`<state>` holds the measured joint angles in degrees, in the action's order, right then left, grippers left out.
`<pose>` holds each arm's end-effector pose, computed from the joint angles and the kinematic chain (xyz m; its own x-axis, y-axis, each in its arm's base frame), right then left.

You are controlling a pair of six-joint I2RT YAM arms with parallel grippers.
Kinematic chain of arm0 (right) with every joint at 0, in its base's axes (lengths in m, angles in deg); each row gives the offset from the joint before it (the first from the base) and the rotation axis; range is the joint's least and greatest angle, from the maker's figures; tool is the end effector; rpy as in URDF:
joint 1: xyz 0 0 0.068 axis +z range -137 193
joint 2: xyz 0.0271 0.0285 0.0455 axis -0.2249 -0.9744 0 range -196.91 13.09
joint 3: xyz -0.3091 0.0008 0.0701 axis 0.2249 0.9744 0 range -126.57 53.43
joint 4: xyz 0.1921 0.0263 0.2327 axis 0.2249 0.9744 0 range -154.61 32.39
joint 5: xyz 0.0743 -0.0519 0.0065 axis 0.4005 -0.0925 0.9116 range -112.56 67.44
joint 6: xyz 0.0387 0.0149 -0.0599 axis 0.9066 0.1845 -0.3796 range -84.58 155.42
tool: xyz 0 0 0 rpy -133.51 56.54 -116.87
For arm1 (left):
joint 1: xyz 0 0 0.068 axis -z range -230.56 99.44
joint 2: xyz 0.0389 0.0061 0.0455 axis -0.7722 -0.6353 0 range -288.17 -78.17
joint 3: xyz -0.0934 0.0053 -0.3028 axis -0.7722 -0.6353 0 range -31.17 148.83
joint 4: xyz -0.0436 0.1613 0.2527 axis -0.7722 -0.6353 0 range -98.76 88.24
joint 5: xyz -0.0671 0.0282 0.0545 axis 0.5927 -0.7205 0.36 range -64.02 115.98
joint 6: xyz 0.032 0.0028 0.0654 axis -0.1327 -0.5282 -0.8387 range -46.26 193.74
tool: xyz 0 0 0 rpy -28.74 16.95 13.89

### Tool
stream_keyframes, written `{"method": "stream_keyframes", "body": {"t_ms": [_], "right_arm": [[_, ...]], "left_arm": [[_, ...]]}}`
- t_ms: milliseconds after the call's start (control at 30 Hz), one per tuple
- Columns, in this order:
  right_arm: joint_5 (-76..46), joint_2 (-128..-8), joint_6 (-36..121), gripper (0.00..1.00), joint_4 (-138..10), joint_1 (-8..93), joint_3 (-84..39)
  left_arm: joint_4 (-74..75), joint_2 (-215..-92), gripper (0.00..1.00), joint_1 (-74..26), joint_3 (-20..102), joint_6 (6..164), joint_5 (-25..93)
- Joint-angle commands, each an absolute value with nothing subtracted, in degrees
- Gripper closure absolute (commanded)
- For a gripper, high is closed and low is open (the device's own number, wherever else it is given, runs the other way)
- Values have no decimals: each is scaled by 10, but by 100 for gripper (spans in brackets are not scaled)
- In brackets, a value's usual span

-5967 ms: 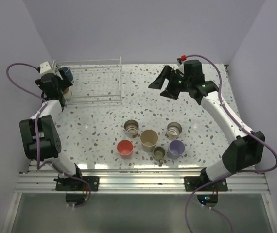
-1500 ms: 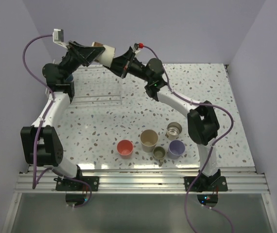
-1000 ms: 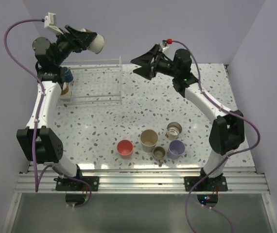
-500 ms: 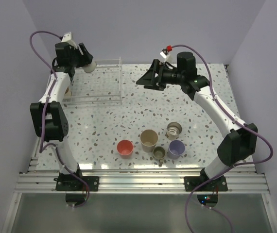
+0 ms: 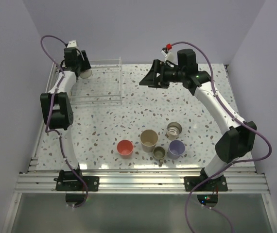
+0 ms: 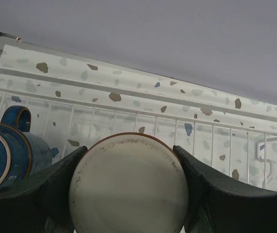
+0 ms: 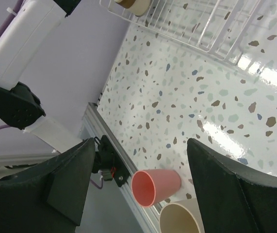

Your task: Load the cups into the dish rack

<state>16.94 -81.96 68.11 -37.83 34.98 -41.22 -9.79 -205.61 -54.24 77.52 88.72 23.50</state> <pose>0.3971 0.2020 0.4246 -0.7958 0.1281 -0.5918 -0.4560 0.5162 0.7250 0.6196 0.0425 0.2624 -0.4078 -0.2851 -0.8674 -0.2154 0.9532 -0.2120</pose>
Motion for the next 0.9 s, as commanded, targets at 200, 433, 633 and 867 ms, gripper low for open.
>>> {"method": "stream_keyframes", "body": {"t_ms": [200, 433, 633, 867], "right_arm": [[142, -829, 658, 21, -357, 335, -440], [129, -827, 650, 20, -349, 332, -432], [125, -820, 653, 20, -354, 331, -423], [123, -813, 657, 19, -357, 330, -415]], "left_arm": [[-36, -2089, 100, -541, 803, 854, 182], [-6, -2104, 74, -540, 807, 848, 181], [-1, -2117, 46, -540, 818, 854, 181], [-11, -2123, 15, -539, 823, 862, 181]]}}
